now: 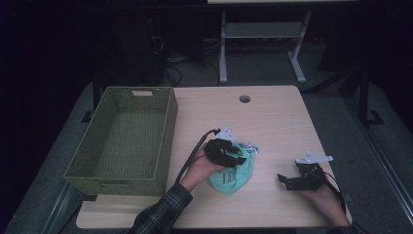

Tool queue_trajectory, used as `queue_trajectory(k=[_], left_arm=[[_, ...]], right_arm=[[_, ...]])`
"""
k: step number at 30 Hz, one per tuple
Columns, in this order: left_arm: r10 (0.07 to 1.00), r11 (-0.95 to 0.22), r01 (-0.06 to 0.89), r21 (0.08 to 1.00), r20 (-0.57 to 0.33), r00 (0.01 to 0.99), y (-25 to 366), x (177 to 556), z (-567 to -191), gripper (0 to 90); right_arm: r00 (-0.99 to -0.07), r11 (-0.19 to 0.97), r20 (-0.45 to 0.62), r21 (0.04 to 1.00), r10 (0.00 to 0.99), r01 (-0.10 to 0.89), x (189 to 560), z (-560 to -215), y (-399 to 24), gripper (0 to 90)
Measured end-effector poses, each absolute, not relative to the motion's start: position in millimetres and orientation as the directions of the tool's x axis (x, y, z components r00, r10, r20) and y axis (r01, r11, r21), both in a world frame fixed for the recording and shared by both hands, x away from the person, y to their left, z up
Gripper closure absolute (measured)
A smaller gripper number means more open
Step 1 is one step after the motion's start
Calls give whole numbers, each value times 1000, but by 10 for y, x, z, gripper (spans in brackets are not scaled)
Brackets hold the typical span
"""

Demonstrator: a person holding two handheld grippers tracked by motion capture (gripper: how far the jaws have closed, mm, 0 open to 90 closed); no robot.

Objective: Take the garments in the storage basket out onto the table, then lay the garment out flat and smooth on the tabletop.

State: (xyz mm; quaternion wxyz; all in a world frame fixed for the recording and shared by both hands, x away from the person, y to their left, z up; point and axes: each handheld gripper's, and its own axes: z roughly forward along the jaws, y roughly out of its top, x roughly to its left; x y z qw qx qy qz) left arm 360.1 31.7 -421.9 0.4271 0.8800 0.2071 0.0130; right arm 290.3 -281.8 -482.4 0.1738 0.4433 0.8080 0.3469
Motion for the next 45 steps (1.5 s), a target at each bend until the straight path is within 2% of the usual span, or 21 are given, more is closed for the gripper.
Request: queue_trajectory(k=[4, 9, 12, 19, 24, 30, 37, 42, 45], left_arm=[[375, -555, 340, 759, -137, 917, 393, 3564, -4141, 372], [393, -556, 331, 762, -110, 913, 541, 3505, -4070, 375], [418, -544, 324, 774, -84, 904, 647, 3453, -4049, 421], [459, -545, 348, 763, -76, 885, 813, 3318, -4127, 593], [484, -566, 378, 733, -77, 872, 887, 3252, -4222, 760], [506, -608, 414, 678, -72, 860, 921, 3195, -4378, 888], [501, -663, 418, 620, -47, 864, 896, 3209, -4542, 894], [499, -671, 419, 611, -46, 866, 894, 3223, -4580, 895], [499, -669, 422, 611, -51, 865, 897, 3224, -4582, 895]], right_arm=[[-547, 366, 27, 715, 837, 596, 2903, -4824, -2818, 86], [-548, 367, 26, 715, 836, 595, 2903, -4825, -2818, 86], [-546, 366, 27, 715, 837, 596, 2903, -4824, -2817, 86], [-546, 366, 27, 715, 837, 596, 2903, -4824, -2817, 86], [-546, 366, 27, 715, 837, 596, 2903, -4824, -2817, 87], [-550, 369, 26, 716, 835, 593, 2900, -4824, -2813, 89], [-548, 373, 27, 704, 836, 604, 2891, -4789, -2807, 143], [-563, 374, 33, 716, 825, 590, 2908, -4720, -2759, 158], [-579, 374, 40, 726, 815, 577, 2942, -4652, -2707, 198]])
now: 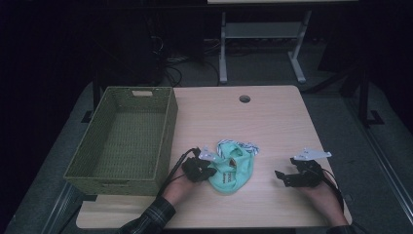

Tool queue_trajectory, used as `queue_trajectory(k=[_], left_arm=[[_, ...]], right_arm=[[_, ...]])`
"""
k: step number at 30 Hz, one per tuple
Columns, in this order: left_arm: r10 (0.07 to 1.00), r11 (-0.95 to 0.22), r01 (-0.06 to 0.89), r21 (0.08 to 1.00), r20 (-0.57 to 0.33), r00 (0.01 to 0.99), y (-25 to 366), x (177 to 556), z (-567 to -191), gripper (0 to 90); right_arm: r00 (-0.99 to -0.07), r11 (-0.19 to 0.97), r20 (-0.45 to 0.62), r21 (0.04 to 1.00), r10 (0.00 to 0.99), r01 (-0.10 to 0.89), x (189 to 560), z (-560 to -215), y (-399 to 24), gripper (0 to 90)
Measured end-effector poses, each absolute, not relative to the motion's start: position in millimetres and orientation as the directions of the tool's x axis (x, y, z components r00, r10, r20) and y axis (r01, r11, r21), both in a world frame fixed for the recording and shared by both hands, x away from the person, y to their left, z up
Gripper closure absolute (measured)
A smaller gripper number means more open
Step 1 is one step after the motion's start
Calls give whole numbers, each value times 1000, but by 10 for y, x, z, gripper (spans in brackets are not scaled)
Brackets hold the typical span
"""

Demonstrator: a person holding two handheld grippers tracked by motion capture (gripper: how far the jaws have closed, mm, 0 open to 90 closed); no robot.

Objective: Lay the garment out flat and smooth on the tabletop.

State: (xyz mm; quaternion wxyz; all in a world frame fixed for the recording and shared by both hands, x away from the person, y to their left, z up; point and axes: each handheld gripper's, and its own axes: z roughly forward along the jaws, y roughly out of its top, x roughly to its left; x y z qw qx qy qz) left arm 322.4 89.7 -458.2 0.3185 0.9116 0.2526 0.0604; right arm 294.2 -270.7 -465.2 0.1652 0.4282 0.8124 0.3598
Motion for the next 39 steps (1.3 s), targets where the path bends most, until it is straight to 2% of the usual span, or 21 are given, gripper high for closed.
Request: queue_trajectory(k=[5, 11, 22, 30, 39], left_arm=[[496, -671, 419, 611, -49, 867, 898, 3225, -4583, 895], [499, -679, 418, 604, -39, 866, 880, 3218, -4576, 896], [500, -678, 422, 602, -44, 865, 879, 3221, -4574, 895], [498, -679, 423, 600, -48, 866, 883, 3225, -4573, 896], [496, -678, 424, 601, -52, 867, 883, 3229, -4573, 896]], right_arm=[[-599, 375, 58, 731, 798, 570, 3041, -4559, -2562, 251], [-634, 368, 78, 758, 769, 539, 3181, -4425, -2416, 417], [-668, 375, 100, 763, 737, 527, 3485, -4365, -2207, 560], [-645, 379, 83, 749, 760, 544, 3694, -4422, -2125, 615], [-646, 391, 96, 725, 757, 567, 3779, -4565, -2013, 614]])
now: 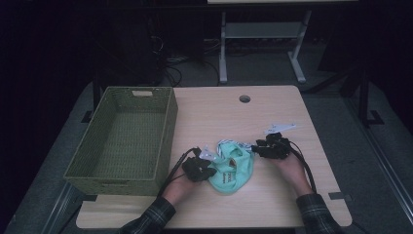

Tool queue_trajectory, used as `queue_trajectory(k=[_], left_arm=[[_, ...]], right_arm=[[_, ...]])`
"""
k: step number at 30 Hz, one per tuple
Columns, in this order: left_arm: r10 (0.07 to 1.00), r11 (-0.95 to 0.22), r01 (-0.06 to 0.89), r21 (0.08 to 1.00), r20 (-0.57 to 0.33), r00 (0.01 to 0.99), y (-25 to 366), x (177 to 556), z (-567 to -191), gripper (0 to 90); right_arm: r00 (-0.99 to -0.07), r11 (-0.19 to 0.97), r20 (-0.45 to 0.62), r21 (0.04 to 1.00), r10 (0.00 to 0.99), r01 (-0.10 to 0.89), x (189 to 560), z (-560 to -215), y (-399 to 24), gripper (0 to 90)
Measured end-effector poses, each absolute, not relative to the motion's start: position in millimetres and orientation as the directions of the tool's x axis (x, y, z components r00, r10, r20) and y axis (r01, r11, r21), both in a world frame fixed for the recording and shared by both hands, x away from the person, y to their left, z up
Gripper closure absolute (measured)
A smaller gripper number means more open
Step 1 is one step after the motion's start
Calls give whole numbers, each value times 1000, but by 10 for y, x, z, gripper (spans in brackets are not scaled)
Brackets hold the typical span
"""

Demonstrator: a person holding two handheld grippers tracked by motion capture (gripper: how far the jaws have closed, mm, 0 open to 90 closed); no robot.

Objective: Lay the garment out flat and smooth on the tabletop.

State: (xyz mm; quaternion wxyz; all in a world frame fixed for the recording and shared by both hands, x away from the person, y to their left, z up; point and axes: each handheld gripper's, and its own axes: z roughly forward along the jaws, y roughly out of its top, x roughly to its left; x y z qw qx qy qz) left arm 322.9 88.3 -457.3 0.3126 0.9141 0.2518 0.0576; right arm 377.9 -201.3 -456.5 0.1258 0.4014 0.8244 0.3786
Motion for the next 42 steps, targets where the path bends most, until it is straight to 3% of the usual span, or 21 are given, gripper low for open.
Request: queue_trajectory(k=[6, 12, 22, 42], left_arm=[[494, -680, 422, 599, -50, 868, 882, 3229, -4572, 896], [493, -682, 420, 599, -48, 869, 880, 3229, -4572, 896], [496, -681, 421, 599, -45, 867, 875, 3226, -4572, 895], [500, -678, 425, 599, -47, 865, 878, 3222, -4572, 896]], right_arm=[[-664, 410, 99, 716, 741, 564, 3789, -4639, -1940, 616], [-677, 438, 86, 702, 731, 562, 3799, -4700, -1904, 673], [-685, 472, 33, 701, 727, 535, 3769, -4703, -1880, 832], [-581, 380, 45, 715, 813, 587, 3741, -4551, -2307, 845]])
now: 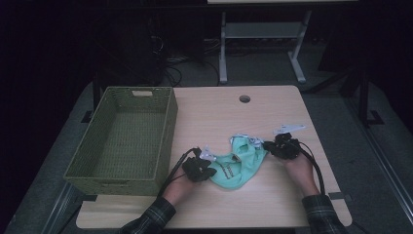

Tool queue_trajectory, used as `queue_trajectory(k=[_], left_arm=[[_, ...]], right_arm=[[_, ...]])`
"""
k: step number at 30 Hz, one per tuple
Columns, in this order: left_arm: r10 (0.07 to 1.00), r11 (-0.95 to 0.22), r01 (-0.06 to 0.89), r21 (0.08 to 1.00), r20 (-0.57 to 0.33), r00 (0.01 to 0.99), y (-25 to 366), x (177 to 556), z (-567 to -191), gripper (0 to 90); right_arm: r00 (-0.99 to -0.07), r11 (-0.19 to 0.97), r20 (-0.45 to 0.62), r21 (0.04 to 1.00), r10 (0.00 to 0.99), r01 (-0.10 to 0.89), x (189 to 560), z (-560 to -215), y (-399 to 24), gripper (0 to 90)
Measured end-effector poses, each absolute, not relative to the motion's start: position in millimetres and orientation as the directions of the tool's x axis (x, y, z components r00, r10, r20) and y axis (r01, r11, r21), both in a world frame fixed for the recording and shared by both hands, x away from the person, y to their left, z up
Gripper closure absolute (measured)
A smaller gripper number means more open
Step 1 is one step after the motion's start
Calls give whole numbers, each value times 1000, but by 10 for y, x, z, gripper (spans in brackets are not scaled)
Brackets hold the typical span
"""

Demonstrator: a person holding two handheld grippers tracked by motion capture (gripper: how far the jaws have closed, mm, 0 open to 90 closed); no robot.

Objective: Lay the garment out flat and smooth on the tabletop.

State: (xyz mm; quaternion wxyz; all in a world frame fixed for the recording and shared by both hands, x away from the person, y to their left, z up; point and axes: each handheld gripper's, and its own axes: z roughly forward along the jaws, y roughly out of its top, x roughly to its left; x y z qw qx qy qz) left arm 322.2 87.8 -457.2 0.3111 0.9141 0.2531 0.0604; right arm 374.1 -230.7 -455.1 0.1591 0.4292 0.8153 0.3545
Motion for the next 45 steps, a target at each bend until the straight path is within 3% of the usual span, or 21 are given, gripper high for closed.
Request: queue_trajectory(k=[8, 18, 26, 45], left_arm=[[501, -680, 425, 597, -46, 864, 878, 3221, -4570, 896], [505, -673, 435, 598, -58, 861, 886, 3231, -4572, 895], [495, -670, 434, 602, -73, 866, 877, 3233, -4574, 873], [506, -623, 427, 655, -79, 859, 877, 3341, -4384, 714]], right_arm=[[-535, 353, 53, 695, 843, 626, 3740, -4582, -2455, 840], [-559, 302, 123, 737, 820, 605, 3599, -4478, -2509, 738], [-624, 344, 120, 747, 772, 569, 3351, -4420, -2397, 898], [-737, 422, 175, 724, 652, 545, 3055, -4550, -1942, 900]])
